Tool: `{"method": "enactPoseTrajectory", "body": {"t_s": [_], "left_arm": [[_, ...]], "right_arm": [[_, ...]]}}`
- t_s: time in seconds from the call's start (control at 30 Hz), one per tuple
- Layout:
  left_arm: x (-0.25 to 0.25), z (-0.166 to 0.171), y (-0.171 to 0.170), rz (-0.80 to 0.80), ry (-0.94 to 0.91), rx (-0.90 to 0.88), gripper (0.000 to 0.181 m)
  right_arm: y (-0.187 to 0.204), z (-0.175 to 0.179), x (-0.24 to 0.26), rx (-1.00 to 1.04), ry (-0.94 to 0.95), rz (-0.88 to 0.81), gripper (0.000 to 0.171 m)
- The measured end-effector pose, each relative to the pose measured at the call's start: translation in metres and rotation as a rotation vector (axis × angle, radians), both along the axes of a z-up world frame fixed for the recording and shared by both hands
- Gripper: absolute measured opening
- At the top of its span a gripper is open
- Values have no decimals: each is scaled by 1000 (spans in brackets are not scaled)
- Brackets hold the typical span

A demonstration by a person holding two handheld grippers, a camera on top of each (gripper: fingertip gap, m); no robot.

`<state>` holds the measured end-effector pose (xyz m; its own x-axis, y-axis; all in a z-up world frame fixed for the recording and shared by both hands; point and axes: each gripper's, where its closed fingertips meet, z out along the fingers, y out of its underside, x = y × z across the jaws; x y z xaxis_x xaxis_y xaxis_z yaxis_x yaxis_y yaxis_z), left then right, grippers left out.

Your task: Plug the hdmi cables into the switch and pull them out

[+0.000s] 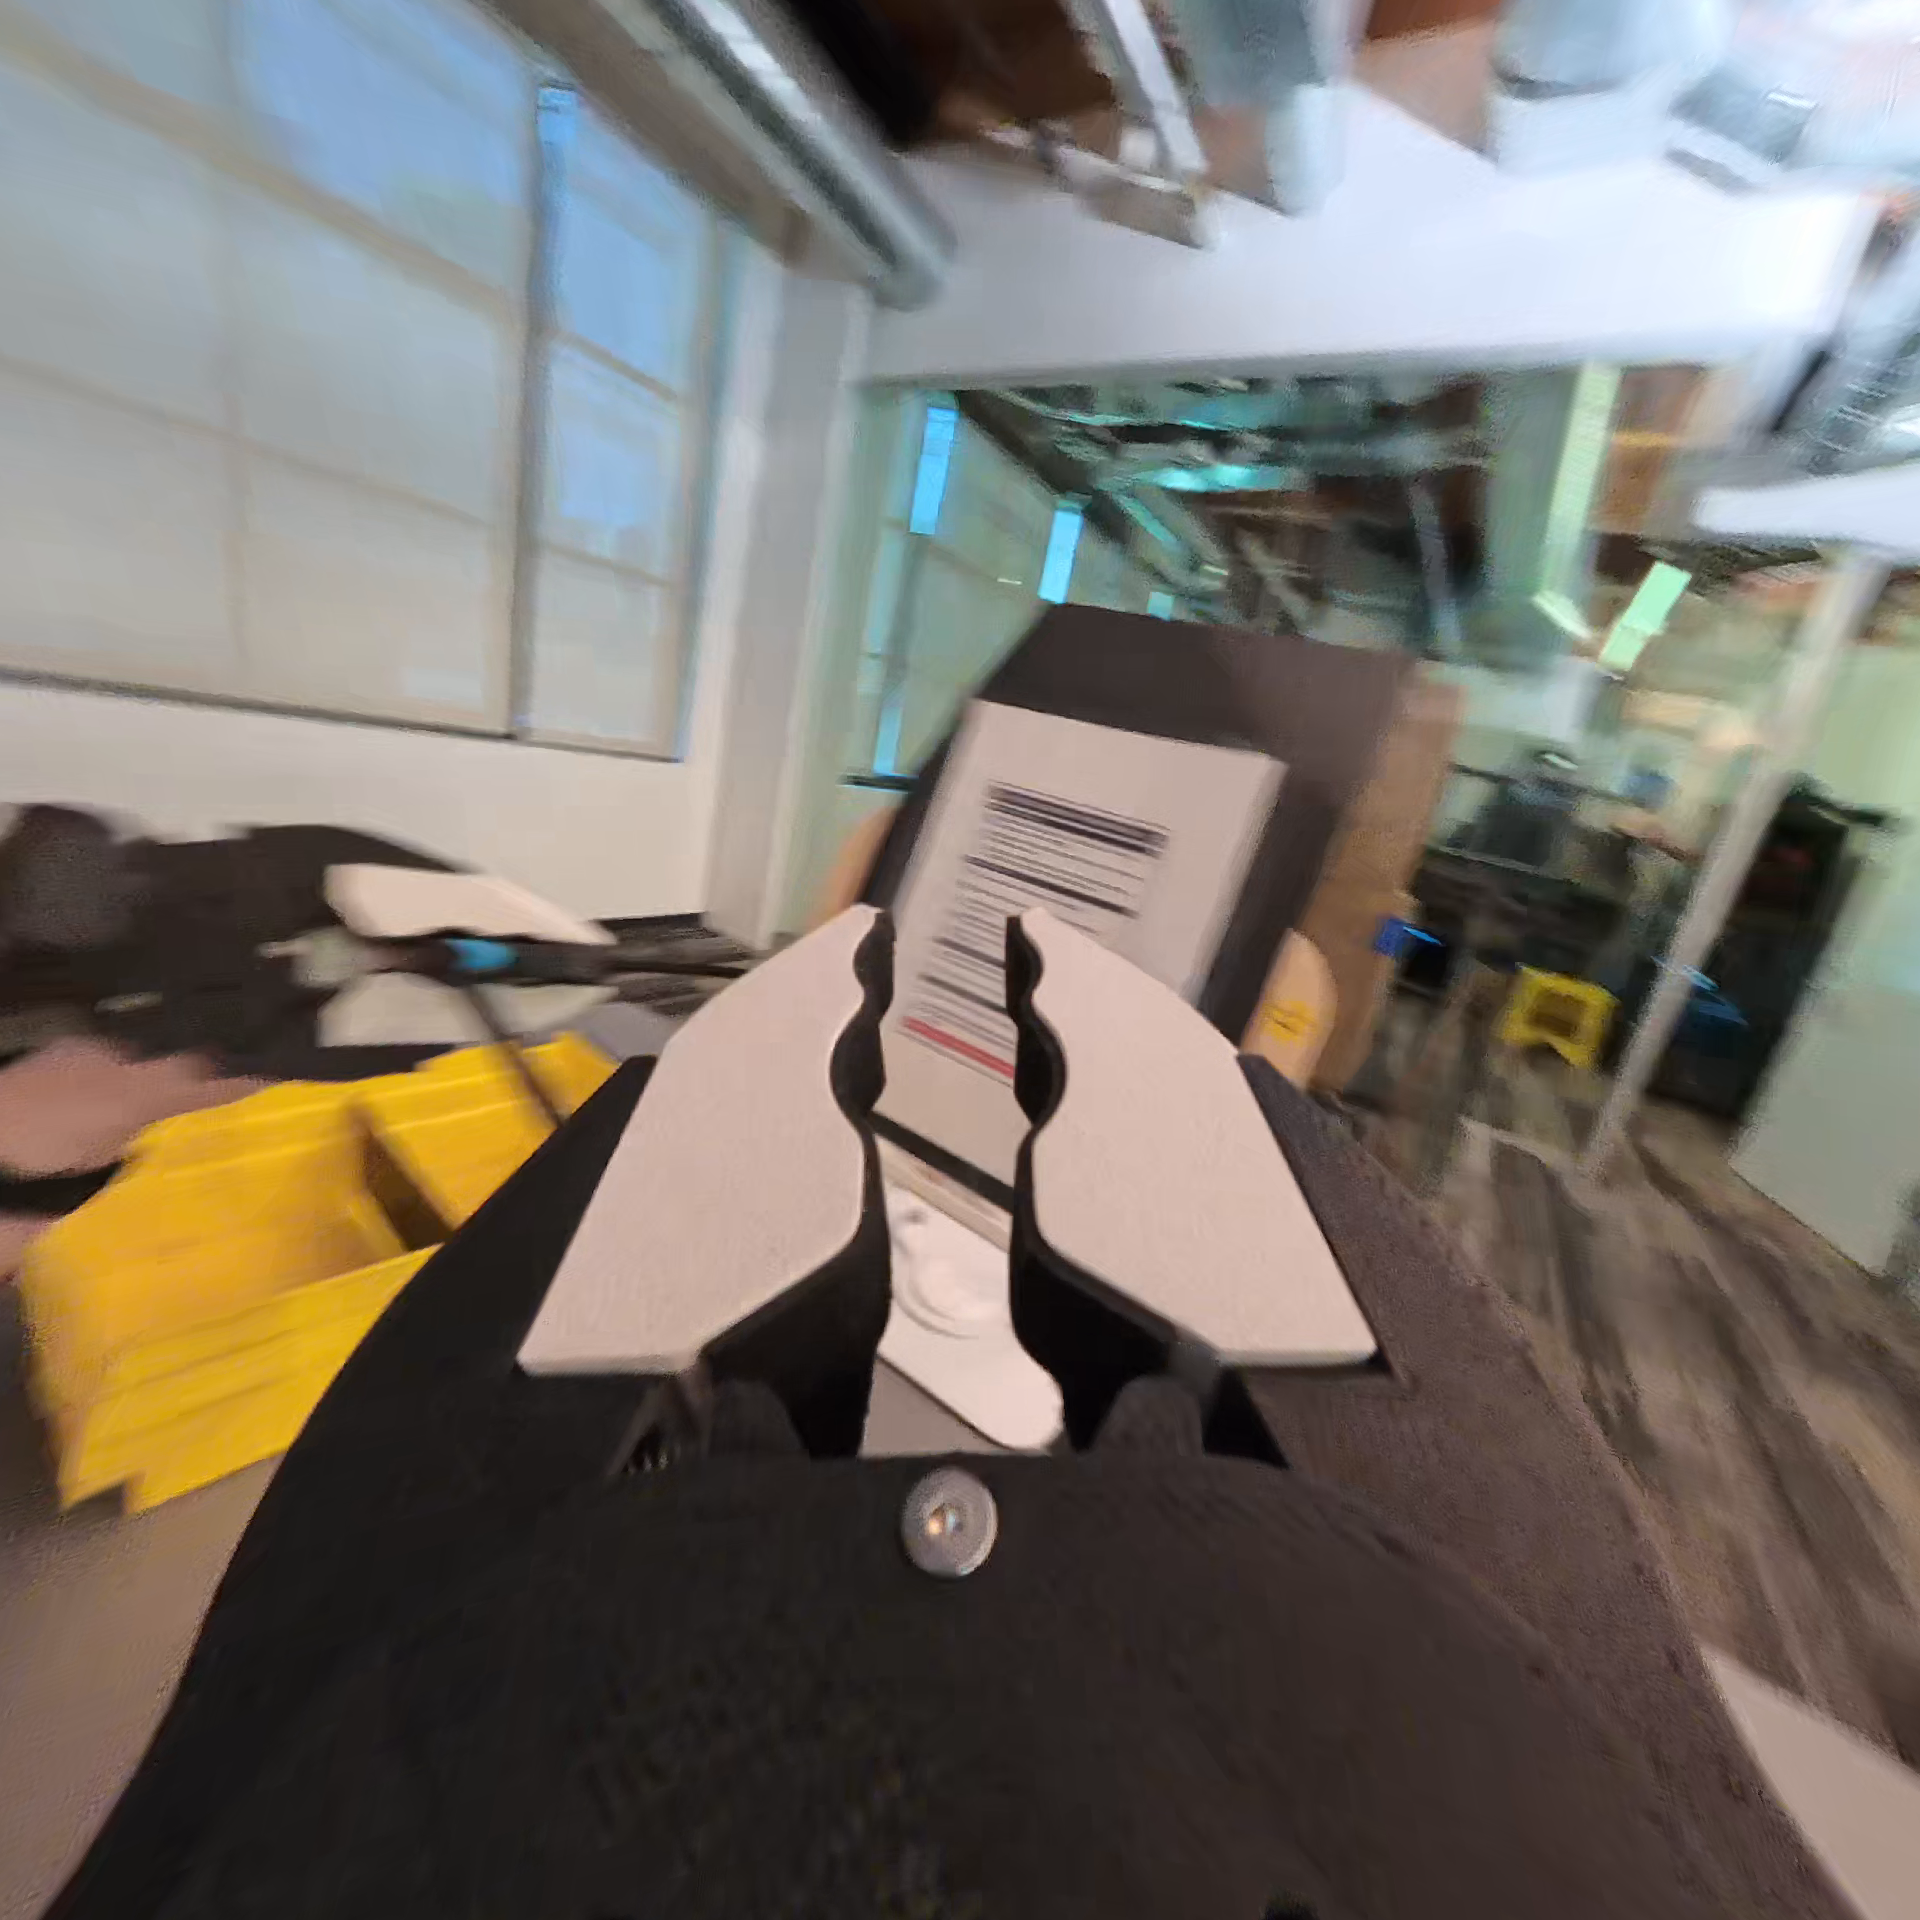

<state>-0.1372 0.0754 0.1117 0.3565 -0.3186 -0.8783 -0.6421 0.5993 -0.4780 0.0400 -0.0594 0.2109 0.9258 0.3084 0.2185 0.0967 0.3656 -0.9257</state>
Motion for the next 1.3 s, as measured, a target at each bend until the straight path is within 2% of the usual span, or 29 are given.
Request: {"method": "enactPoseTrajectory", "body": {"t_s": [0.07,0.17,0.27,0.33,0.43,0.57,0.7,0.93,1.17,1.3], "left_arm": [[-1,-3,4,26,18,4,14],[-1,-6,6,51,38,13,14],[4,-8,4,63,48,31,14],[10,-10,-1,59,53,44,14],[22,-14,-11,47,76,76,14],[37,-22,-23,23,114,124,14],[49,-28,-34,-20,126,159,14],[54,-28,-40,-38,131,206,14],[55,-26,-41,-35,126,267,14],[57,-27,-44,-49,126,281,14]], "right_arm": [[-18,-8,-57,-51,-96,190,21],[-25,-64,-123,-259,-186,394,19],[2,-109,-145,-319,-260,326,15],[23,-123,-150,-303,-254,250,21],[34,-124,-153,-245,-163,227,30],[43,-121,-138,-156,-145,116,40],[43,-119,-138,-122,-113,151,43],[37,-112,-139,-53,-67,239,38],[38,-111,-139,-91,2,300,34],[40,-113,-137,-92,-16,282,28]]}}
